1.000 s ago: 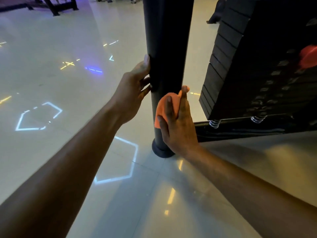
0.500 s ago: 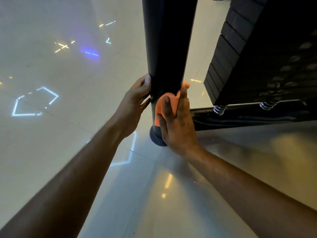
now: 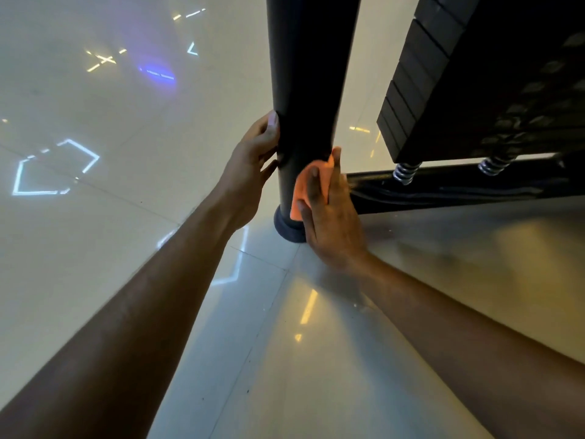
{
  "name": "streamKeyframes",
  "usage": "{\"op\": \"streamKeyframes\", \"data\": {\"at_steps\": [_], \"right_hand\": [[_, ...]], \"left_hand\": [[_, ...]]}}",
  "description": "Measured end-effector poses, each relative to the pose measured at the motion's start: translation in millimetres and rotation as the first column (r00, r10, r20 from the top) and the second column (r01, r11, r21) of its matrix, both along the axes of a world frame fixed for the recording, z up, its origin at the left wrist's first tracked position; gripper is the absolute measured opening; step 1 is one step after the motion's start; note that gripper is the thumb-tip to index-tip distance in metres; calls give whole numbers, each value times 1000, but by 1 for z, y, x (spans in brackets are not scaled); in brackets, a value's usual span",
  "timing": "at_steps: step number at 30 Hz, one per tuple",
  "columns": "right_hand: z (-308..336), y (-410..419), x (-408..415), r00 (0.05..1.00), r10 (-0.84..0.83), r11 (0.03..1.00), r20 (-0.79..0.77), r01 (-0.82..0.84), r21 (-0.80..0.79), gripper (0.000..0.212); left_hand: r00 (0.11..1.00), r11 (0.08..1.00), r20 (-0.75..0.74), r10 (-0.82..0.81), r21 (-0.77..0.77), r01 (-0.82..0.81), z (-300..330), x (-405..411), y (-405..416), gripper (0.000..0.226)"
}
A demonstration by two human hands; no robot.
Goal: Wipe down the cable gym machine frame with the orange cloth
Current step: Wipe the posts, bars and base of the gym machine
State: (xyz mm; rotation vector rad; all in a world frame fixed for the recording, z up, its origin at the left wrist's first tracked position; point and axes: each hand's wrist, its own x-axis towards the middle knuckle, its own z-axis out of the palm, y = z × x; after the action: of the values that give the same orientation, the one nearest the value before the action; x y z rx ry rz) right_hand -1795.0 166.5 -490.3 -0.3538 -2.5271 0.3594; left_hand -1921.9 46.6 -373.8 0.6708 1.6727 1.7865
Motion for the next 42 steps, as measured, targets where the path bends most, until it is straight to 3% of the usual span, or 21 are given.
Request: {"op": "streamKeyframes", "data": {"at_steps": [5,8,12,16,18,22,24,25,27,29,30,32,35,37,38,40,42], "right_hand": [[4,-4,-11,992,4,990,-129,-22,-137,82],[17,-8,-28,971,-35,983,-237,-9,-183,98],[-12,2,-15,996,-67,998,-60,68,15,90],[-44,22,9,995,-21,969,99,-4,248,85],[-39,18,7,996,-27,983,83,12,181,83],[-18,-8,-20,985,-163,954,-62,142,-265,88],[-16,-8,-21,982,-186,941,-29,169,-293,92],[-18,-1,-18,985,-172,957,2,168,-237,93],[-28,19,-5,989,-142,990,46,141,26,94],[-37,39,10,988,-118,949,102,82,306,92],[-39,46,16,982,-126,927,138,67,370,92],[-37,43,18,974,-179,928,141,120,352,86],[-26,16,-5,948,-312,950,55,312,24,75],[-20,8,-14,935,-352,935,33,353,-44,76],[-21,11,-12,940,-337,942,48,337,8,77],[-25,34,3,951,-277,937,140,235,258,82],[-28,62,23,952,-219,875,212,96,475,85]], "left_hand": [[999,1000,-30,-14,-5,14,-17,5,3,44],[999,999,-26,-24,-42,23,-28,5,1,48],[1000,997,-1,-30,-67,29,-34,3,-2,46],[1000,996,12,-24,-85,25,-38,7,-5,42],[1000,996,6,-24,-88,24,-40,10,-4,44],[1000,994,-2,27,-108,-27,-52,12,1,48],[999,993,-15,29,-118,-30,-60,15,1,52],[999,992,-14,28,-121,-30,-63,15,0,52],[1000,991,-7,27,-133,-27,-68,18,-2,55],[1000,989,-13,21,-146,-22,-72,20,-3,57],[1000,988,-19,20,-152,-23,-74,20,-3,58],[999,988,-27,33,-148,-37,-77,21,-2,57],[998,989,-21,63,-132,-65,-79,23,2,55],[997,987,-17,81,-137,-83,-80,24,3,54],[996,986,-17,85,-139,-87,-80,26,4,53],[997,987,-25,78,-139,-81,-81,29,5,52],[997,987,-47,62,-147,-68,-81,32,5,55]]}}
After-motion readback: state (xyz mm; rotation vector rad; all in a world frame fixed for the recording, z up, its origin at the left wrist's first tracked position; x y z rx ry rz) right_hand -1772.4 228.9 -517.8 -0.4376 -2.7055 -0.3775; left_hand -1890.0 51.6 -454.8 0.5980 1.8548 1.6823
